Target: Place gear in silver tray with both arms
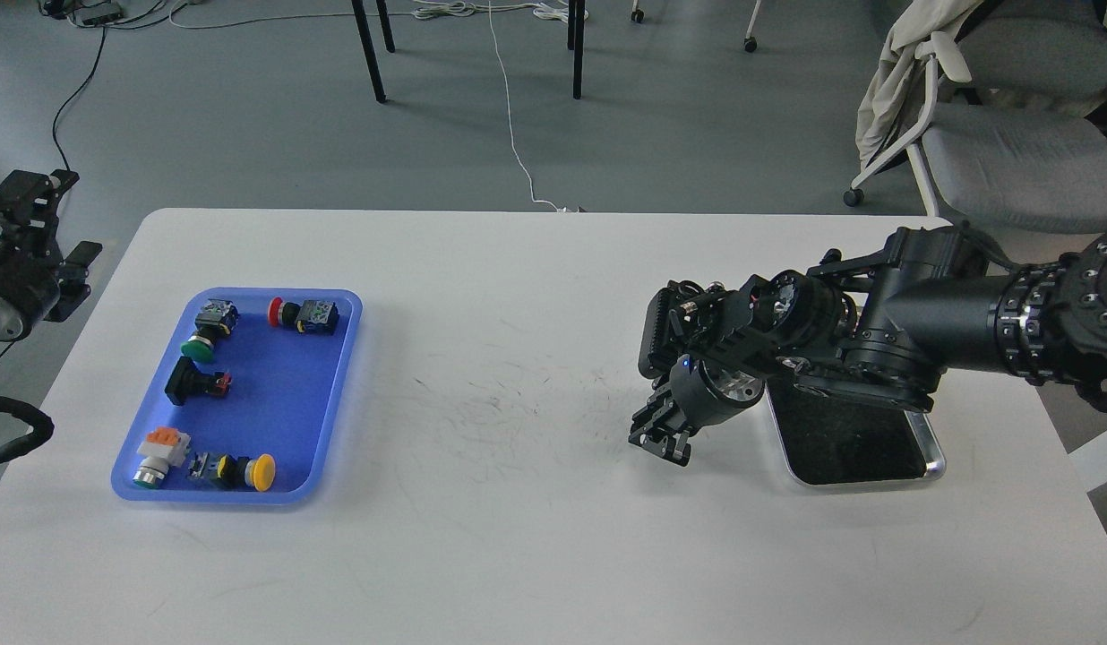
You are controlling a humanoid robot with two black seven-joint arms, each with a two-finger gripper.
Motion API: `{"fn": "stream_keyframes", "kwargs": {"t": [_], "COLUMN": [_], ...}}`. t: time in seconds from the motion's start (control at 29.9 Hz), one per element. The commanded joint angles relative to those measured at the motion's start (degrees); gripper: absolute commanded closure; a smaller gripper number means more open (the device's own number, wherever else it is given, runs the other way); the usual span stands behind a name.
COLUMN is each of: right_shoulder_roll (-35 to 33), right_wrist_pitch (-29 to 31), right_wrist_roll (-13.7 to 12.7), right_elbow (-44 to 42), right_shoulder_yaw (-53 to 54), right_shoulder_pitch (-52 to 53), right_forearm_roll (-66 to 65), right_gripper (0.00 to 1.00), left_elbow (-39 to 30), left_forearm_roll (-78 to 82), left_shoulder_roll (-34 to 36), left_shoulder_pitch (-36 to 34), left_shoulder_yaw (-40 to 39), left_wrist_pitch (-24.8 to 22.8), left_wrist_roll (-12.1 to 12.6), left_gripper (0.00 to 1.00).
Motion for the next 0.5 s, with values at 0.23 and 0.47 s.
{"fn": "stream_keyframes", "kwargs": {"t": [0.23, 0.47], "right_shoulder_roll": [-6.0, -16.0], "right_wrist_pitch": [0.4, 0.4], "right_wrist_roll": [0.0, 0.0], "right_elbow": [0.5, 2.3], "right_shoulder_yaw": [0.0, -0.1], "right_shoulder_pitch": [4.6, 6.3], "right_forearm_roll": [0.1, -1.8], "right_gripper": [0.99, 0.99], "left_elbow": [0.0, 0.0], "left_forearm_roll": [0.0, 0.0], "left_shoulder_roll": [-0.1, -0.3], "left_shoulder_pitch": [0.6, 0.6], "left_shoulder_yaw": [0.0, 0.0], "left_wrist_pitch": [0.0, 0.0], "left_wrist_roll": [0.0, 0.0], "left_gripper": [0.02, 0.02]}}
